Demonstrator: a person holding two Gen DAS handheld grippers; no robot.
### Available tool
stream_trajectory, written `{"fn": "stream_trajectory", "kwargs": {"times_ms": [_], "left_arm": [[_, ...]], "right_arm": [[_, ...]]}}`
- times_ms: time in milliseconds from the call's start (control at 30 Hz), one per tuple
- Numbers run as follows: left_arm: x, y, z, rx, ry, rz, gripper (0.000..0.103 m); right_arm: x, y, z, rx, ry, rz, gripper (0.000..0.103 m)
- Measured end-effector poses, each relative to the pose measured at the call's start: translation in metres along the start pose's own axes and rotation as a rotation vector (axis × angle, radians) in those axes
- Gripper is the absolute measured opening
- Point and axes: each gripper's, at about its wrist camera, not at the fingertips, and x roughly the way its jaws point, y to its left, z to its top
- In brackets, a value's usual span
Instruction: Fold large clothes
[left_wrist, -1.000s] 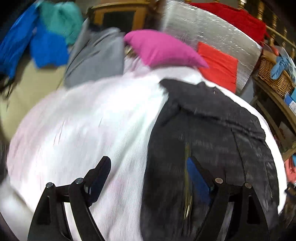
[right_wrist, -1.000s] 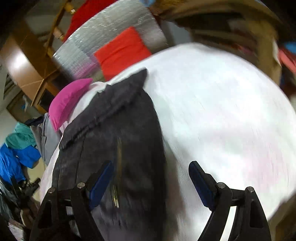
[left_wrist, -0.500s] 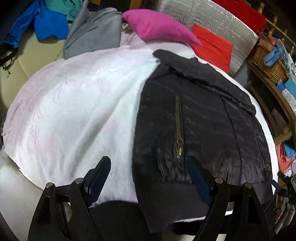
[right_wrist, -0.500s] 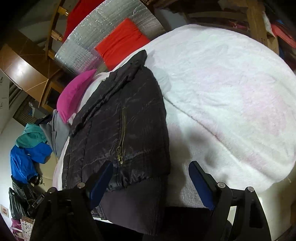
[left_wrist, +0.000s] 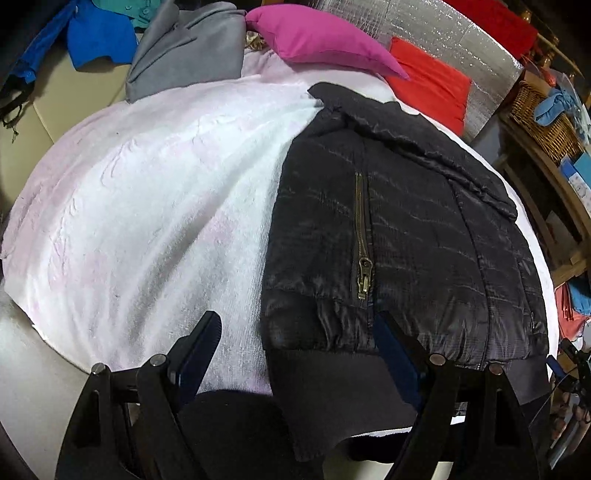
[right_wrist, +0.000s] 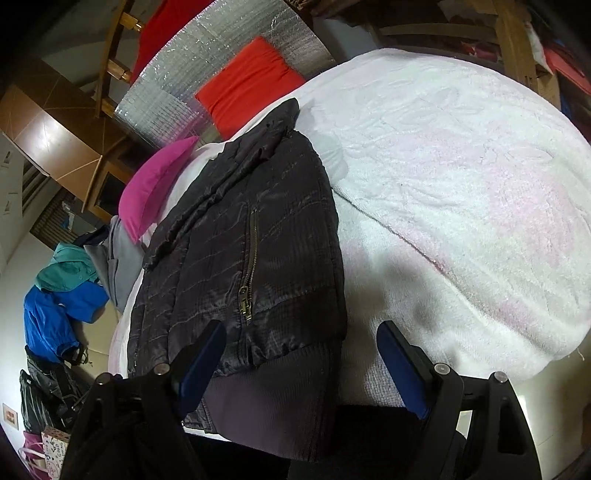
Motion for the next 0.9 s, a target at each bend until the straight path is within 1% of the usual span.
{"fn": "stream_trajectory", "kwargs": {"times_ms": [200,367,433,533,600,667,733,800,900], "left_arm": [[0.007,-0.003,-0.002,0.009,0.018,-0.010,0.084],[0.016,-0.007,-0.001,0.021,0.043,-0.007,0.084],[0.019,-0.009,0.000,0.022,0.050,-0.002,0.084],[0.022,-0.014,-0.001,0.025,0.053,-0.015,0.084],[0.025,-0.014,-0.002,0.028,0.066,-0.011,0.084],[0.027,-0.013,-0.004,0.016,0.079,-0.023,0.084],[0.026,-0.011,-0.005,0.010,0.080,-0.024,0.084],[0.022,-0.010,-0.006,0.008,0.072,-0.021,0.084],[0.012,-0.004,-0.006,0.006,0.052,-0.021,0.084]], "right_arm": [[0.001,-0.004,-0.002,0.006,0.007,-0.015,0.086],[0.003,-0.006,0.002,0.006,0.003,-0.012,0.086],[0.008,-0.007,0.002,0.006,0.021,-0.014,0.086],[0.017,-0.010,0.001,0.007,0.055,-0.012,0.086],[0.021,-0.009,-0.001,0.001,0.072,0.011,0.086],[0.025,-0.006,-0.001,-0.013,0.090,0.022,0.084],[0.029,-0.005,-0.002,-0.016,0.103,0.019,0.079],[0.031,-0.004,-0.001,-0.018,0.110,0.020,0.077],[0.032,0.000,0.000,-0.022,0.118,0.035,0.070]]}}
